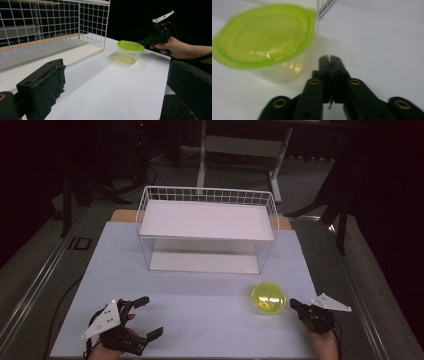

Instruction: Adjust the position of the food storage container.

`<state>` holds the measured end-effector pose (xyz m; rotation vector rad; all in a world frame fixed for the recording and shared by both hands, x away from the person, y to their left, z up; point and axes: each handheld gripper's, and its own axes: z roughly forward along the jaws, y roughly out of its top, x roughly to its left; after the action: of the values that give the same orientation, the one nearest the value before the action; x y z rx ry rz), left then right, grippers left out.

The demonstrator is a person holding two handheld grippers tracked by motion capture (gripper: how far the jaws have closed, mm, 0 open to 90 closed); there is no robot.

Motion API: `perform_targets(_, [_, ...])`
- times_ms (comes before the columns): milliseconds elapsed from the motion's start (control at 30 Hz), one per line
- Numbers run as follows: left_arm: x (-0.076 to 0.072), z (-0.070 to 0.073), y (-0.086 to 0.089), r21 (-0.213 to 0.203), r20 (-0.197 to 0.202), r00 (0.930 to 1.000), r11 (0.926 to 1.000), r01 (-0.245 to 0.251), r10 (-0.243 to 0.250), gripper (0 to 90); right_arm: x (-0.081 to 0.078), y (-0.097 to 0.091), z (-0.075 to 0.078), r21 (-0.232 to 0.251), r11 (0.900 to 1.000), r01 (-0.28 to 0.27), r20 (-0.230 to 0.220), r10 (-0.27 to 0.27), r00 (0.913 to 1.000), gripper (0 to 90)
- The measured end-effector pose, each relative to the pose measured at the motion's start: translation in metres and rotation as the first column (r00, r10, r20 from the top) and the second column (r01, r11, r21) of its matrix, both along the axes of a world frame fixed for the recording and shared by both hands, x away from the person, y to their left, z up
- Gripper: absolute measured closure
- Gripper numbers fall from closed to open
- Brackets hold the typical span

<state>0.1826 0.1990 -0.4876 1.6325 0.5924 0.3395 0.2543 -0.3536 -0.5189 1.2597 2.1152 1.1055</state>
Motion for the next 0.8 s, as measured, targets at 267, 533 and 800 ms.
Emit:
perform_targets(267, [0.000, 0.000, 0.000, 0.004, 0.007, 1.0000, 1.0000, 0.001, -0.001, 2.4, 0.006, 0.019, -0.013, -0.024, 0.9971, -0.073, -0.080, 0.071, 0.9943, 89.9])
perform_targets(533, [-0.001, 0.000, -0.001, 0.005, 0.007, 1.0000, 1.0000, 0.002, -0.002, 2.4, 0.012, 0.034, -0.014, -0.014, 0.9921, -0.125, -0.105, 0.123, 0.9869, 90.0])
perform_targets(800, [-0.001, 0.001, -0.001, 0.008, 0.009, 0.9999, 1.0000, 0.004, -0.004, 2.4, 0.019, 0.059, -0.014, -0.022, 0.9821, -0.187, -0.127, 0.183, 0.9749, 90.0])
